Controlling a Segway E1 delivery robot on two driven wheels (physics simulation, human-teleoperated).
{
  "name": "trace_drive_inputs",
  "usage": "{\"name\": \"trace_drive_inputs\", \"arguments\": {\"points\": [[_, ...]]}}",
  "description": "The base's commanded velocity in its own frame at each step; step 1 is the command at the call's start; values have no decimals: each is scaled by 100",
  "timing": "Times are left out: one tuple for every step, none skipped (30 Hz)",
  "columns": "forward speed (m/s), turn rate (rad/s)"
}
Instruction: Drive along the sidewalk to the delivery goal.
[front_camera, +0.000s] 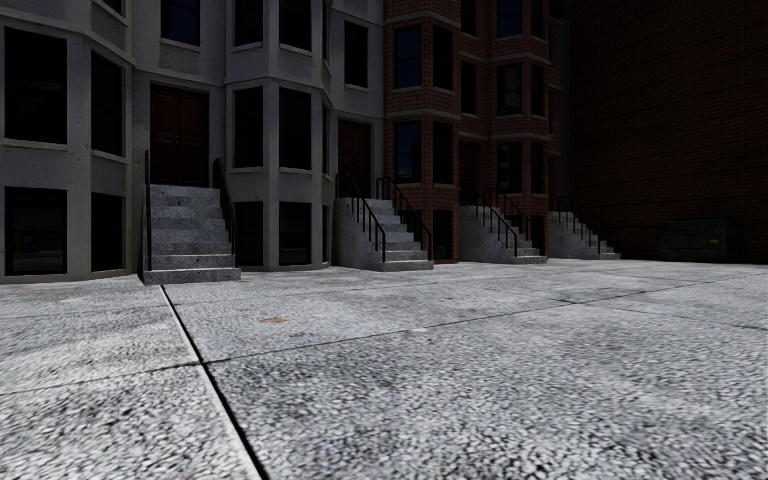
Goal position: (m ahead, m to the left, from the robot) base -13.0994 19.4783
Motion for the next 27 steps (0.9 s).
{"name": "trace_drive_inputs", "arguments": {"points": [[0, 0], [0, 0], [0, 0], [0, 0], [0, 0], [0, 0], [0, 0], [0, 0], [0, 0], [0, 0], [0, 0], [0, 0], [0, 0], [0, 0], [0, 0], [0, 0], [0, 0], [0, 0], [0, 0], [0, 0], [0, 0], [0, 0], [0, 0], [0, 0], [0, 0], [0, 0], [0, 0]]}}
